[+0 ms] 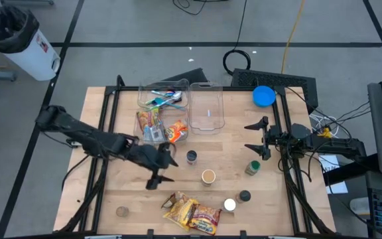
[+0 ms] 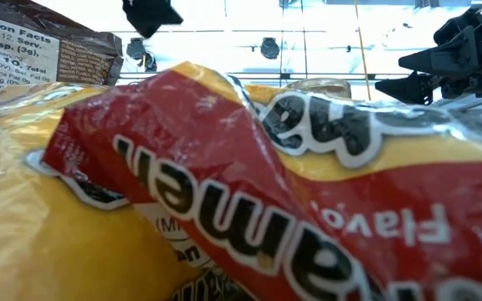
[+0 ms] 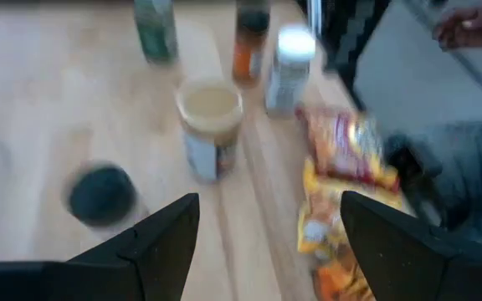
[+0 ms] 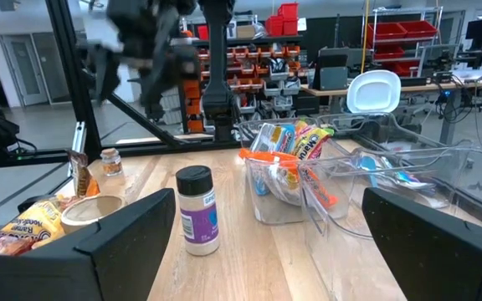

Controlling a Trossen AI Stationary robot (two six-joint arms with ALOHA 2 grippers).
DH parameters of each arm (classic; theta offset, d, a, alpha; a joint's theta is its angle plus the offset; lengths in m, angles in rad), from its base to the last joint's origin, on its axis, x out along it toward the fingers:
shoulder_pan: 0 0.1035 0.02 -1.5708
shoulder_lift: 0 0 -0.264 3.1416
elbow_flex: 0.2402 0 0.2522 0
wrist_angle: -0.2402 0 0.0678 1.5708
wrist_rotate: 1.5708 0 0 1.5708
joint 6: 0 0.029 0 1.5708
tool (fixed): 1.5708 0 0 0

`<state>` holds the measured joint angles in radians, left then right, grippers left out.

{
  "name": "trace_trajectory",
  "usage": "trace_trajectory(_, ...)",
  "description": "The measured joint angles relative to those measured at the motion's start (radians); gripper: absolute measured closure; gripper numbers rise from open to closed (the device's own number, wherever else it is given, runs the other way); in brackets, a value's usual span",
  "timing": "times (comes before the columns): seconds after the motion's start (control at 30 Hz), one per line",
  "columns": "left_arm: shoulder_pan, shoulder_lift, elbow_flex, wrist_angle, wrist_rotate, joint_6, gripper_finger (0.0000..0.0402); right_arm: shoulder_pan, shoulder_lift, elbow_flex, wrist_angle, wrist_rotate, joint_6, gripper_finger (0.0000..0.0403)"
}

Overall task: Pick & Place Food Item
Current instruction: Put the orange seasoning pack into the right transparent bin

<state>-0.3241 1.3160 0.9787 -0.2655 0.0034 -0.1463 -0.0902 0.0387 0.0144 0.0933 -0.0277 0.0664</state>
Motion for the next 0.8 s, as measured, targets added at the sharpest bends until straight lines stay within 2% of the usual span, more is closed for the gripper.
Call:
trace_trajectory(0.23,0.01,-0.251,-0.104,0.02,-0.039,0.105,0.0103,0.0,0.0,0.0,0.0,0.0,0.0,0.0023)
trace_trajectory(0.4,0.011,-0.367,-0.277,0.191,-0.096,0.061,0.0103,0.0,0.0,0.0,0.008,0.001,-0.101,0.0023)
trace_trajectory(0.5,0.011,-0.365,-0.335,0.269,-0.091,0.007,0.0103,0.0,0.0,0.0,0.007,0.001,-0.161,0.0023)
trace_trajectory(0.63,0.031,-0.289,-0.309,0.275,-0.077,-0.048,0.0103,0.0,0.0,0.0,0.007,0.001,-0.192,0.0023)
trace_trajectory(0.8,0.047,-0.117,-0.264,0.277,0.061,-0.092,0.0103,0.0,0.0,0.0,0.006,0.0,-0.185,0.0023)
